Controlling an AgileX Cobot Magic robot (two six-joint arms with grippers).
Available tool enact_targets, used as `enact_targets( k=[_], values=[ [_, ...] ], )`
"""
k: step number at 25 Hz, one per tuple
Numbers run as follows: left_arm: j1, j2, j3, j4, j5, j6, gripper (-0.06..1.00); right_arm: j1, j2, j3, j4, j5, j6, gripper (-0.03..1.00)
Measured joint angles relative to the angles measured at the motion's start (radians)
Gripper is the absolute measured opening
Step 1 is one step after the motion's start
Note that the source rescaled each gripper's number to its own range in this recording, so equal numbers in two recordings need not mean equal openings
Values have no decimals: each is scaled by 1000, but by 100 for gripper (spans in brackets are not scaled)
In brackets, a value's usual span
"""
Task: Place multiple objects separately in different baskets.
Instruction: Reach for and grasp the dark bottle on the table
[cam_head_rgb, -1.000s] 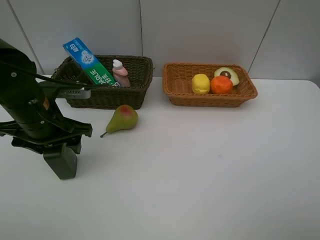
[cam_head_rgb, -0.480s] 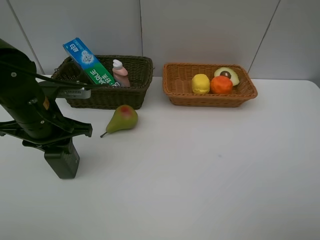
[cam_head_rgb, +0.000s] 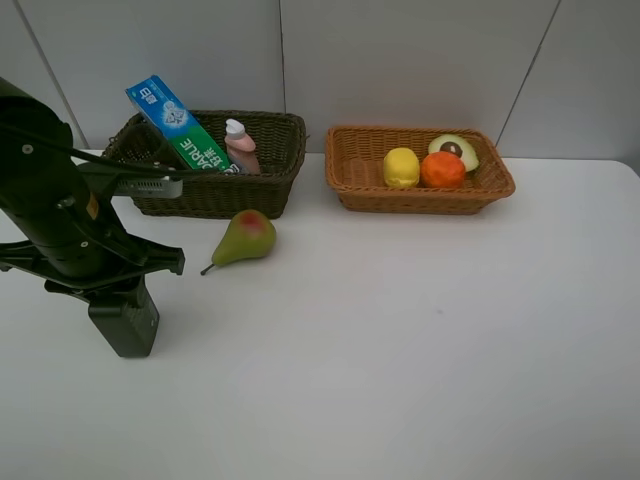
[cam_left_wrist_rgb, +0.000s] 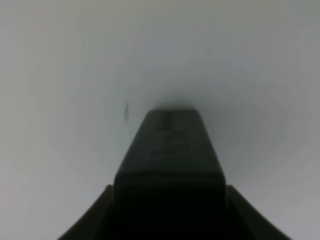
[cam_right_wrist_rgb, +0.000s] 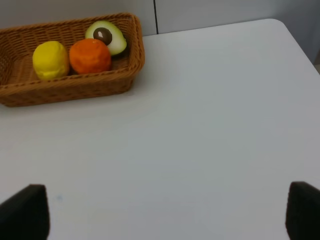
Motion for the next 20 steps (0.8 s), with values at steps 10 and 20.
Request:
enact_targets(
  k=[10,20],
  values=[
    [0,0,-33,0,74,16,48,0,0,0,0,0,0,100],
    [0,0,-171,-2,249,34,48,0,0,0,0,0,0,100]
  ],
)
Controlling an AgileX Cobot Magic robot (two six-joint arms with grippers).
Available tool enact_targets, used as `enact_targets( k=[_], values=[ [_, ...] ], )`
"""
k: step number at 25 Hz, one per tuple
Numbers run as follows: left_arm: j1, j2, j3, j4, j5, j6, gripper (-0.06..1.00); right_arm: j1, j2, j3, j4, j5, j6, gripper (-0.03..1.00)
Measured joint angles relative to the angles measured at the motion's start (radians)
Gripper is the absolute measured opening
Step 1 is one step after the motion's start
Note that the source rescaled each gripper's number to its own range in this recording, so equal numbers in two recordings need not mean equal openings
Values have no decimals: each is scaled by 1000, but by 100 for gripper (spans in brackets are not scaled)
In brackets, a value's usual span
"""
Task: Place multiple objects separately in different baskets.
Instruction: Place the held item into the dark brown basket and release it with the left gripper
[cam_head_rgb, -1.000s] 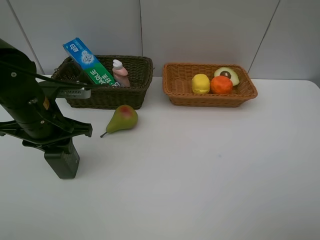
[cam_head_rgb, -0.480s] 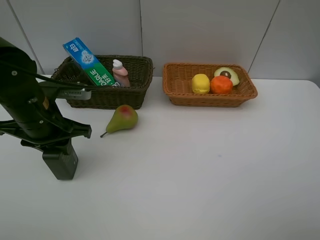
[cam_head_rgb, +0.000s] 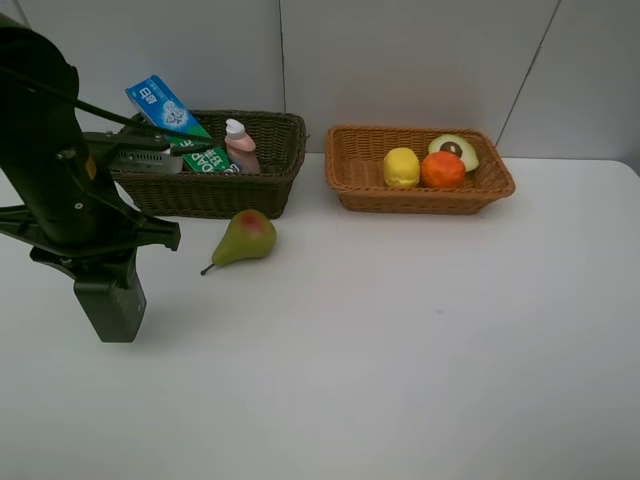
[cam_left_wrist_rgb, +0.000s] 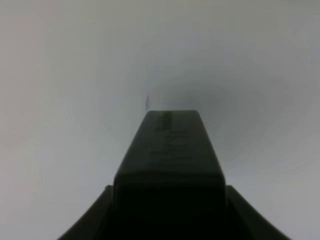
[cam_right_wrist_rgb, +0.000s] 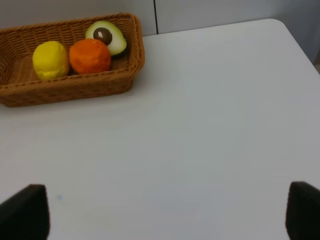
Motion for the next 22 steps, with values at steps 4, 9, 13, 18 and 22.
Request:
enact_targets(
  k=[4,9,13,18,22],
  values=[
    [0,0,-82,-1,75,9,48,0,0,0,0,0,0,100],
    [0,0,-200,-1,114,28,48,0,0,0,0,0,0,100],
    [0,0,-271,0,107,55,48,0,0,0,0,0,0,100],
    [0,0,-332,3,58,72,48,0,0,0,0,0,0,100],
    [0,1,-364,5,-22,94,48,0,0,0,0,0,0,100]
  ],
)
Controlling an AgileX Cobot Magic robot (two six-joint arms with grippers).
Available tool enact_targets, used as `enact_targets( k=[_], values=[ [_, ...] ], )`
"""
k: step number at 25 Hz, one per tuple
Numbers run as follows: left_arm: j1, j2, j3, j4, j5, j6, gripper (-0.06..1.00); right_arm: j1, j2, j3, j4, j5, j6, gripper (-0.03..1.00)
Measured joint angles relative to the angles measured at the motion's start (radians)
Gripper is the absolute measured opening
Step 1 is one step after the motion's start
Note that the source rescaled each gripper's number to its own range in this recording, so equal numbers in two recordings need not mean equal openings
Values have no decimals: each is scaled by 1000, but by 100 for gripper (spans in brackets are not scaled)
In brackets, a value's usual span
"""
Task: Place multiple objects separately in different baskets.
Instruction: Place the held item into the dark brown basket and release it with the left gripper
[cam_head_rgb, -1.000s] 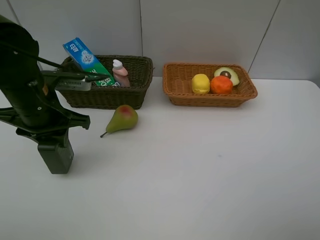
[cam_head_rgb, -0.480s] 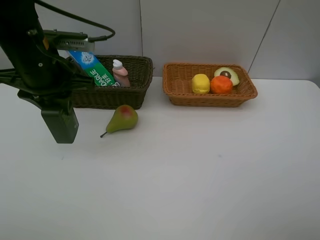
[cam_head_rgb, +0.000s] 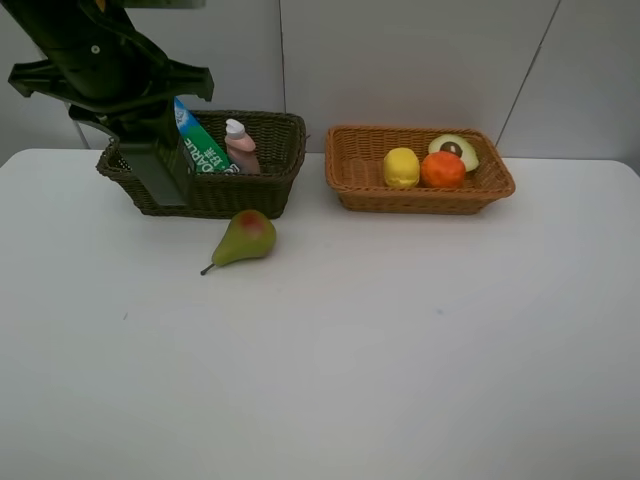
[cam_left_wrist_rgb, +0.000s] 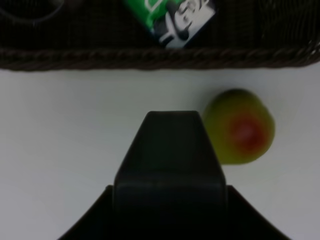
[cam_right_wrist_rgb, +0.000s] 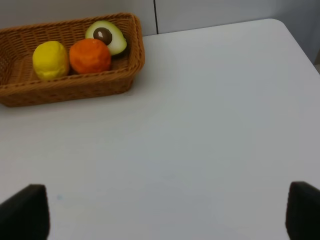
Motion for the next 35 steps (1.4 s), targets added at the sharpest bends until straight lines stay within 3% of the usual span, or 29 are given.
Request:
enact_targets(
  k=[15,20,26,35],
  values=[
    [0,146,-3,4,-459,33,48,0,0,0,0,0,0,100],
    [0,211,-3,41,-599,37,48,0,0,0,0,0,0,100],
    [10,274,-3,110,-713,37,48,0,0,0,0,0,0,100],
    [61,348,-15,122,-799,37,48,0,0,0,0,0,0,100]
  ],
)
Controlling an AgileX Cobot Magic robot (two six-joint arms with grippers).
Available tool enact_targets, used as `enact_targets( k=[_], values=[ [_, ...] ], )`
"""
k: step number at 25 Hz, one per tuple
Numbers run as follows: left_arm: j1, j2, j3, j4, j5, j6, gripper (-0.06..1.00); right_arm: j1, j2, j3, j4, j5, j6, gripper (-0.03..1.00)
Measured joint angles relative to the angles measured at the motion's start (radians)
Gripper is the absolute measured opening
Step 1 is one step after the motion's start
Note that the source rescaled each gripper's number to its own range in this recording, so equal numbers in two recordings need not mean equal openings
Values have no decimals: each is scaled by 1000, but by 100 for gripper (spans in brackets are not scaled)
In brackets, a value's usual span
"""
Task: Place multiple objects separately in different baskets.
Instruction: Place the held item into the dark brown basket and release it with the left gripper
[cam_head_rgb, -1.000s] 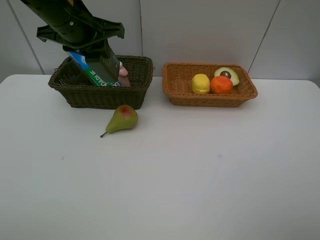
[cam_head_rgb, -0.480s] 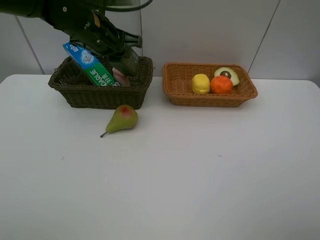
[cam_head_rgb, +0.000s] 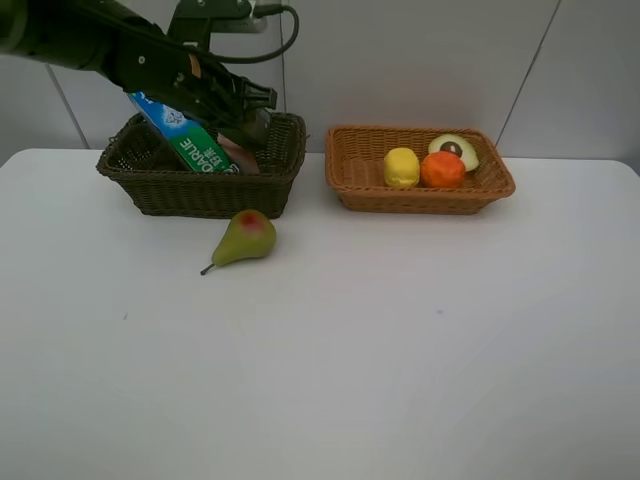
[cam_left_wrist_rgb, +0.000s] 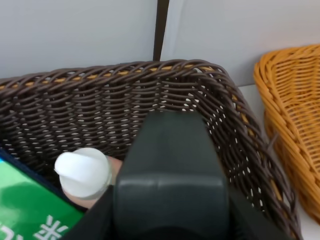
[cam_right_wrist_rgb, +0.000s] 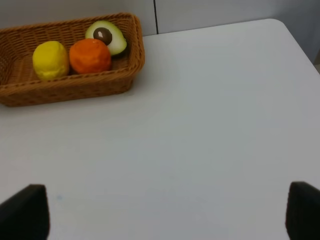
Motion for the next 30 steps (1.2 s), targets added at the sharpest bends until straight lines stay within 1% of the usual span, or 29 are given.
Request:
enact_targets(
  k=[8,14,30],
  values=[
    [0,33,-1,1,-60,0,48,0,0,0,0,0,0,100],
    [0,63,-2,3,-59,0,48,0,0,0,0,0,0,100],
    [-1,68,-2,5,-56,0,48,0,0,0,0,0,0,100]
  ],
)
